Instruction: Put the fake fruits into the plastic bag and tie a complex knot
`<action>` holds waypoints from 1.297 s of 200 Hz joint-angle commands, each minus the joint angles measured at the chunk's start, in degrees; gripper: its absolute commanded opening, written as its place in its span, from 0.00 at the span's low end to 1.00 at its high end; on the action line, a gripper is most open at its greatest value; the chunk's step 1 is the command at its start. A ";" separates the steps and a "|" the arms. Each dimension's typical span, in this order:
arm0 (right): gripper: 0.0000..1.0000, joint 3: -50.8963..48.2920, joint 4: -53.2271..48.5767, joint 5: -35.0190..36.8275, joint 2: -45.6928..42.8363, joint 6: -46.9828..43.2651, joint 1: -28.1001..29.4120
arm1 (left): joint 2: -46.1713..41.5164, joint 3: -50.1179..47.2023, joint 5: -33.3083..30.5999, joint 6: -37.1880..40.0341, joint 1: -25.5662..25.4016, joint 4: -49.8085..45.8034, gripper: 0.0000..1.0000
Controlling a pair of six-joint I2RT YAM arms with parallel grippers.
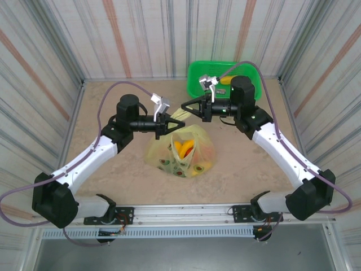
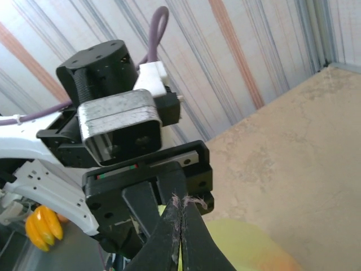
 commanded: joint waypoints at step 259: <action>0.00 -23.71 6.14 21.28 -20.63 -4.23 6.51 | -0.91 0.38 -1.10 3.76 0.42 -3.14 0.01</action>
